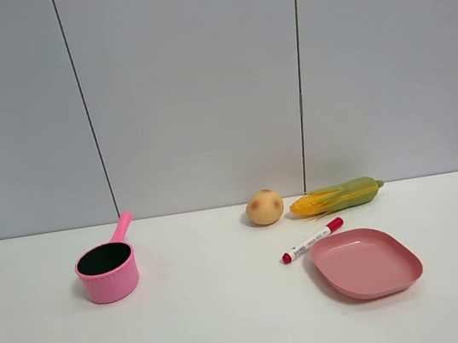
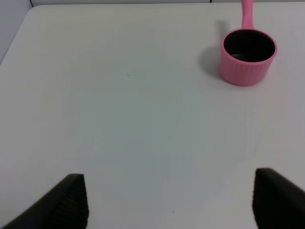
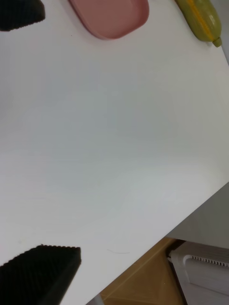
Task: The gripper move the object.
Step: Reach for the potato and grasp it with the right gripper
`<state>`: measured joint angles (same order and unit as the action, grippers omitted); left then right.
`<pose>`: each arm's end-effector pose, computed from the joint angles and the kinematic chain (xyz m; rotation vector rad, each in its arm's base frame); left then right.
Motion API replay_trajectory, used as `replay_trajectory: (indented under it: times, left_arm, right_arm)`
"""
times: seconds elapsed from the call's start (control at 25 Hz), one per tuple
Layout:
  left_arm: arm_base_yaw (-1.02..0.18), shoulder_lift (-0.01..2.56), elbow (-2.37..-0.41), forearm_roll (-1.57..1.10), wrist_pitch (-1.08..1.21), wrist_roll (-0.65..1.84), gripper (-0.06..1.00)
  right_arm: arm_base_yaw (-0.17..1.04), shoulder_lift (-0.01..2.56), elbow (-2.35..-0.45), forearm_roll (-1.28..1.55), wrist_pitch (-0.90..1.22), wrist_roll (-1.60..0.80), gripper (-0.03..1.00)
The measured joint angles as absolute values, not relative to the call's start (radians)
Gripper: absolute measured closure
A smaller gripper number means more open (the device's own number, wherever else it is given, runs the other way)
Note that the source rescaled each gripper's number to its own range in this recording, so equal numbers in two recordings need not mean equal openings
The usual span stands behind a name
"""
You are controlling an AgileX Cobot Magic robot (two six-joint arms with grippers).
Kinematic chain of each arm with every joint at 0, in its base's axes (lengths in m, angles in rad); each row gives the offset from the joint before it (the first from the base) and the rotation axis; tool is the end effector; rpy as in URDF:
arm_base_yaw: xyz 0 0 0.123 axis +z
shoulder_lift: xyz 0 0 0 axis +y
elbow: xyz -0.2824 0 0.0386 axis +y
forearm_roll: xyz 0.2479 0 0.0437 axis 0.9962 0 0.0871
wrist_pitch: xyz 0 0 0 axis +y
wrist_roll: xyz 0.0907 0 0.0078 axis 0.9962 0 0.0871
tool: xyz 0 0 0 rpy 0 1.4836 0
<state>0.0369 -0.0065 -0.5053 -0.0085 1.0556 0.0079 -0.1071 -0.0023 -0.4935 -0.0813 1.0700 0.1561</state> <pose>-0.0062 -0.0009 0.2790 -0.0290 2.0272 0.0181 -0.0056 -0.0059 0.2748 0.2737 2.0374 -0.0672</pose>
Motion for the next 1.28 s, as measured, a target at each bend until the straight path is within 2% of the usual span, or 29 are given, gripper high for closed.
replay_trajectory:
  times: [0.96, 1.28]
  left_arm:
    - [0.037, -0.006, -0.505, -0.008, 1.056, 0.008, -0.06]
    - [0.037, -0.006, -0.505, -0.008, 1.056, 0.008, -0.06]
  right_arm:
    - [-0.107, -0.002, -0.494, -0.080, 1.070, 0.159, -0.03]
    - [-0.107, -0.002, -0.511, 0.017, 1.027, 0.157, -0.03]
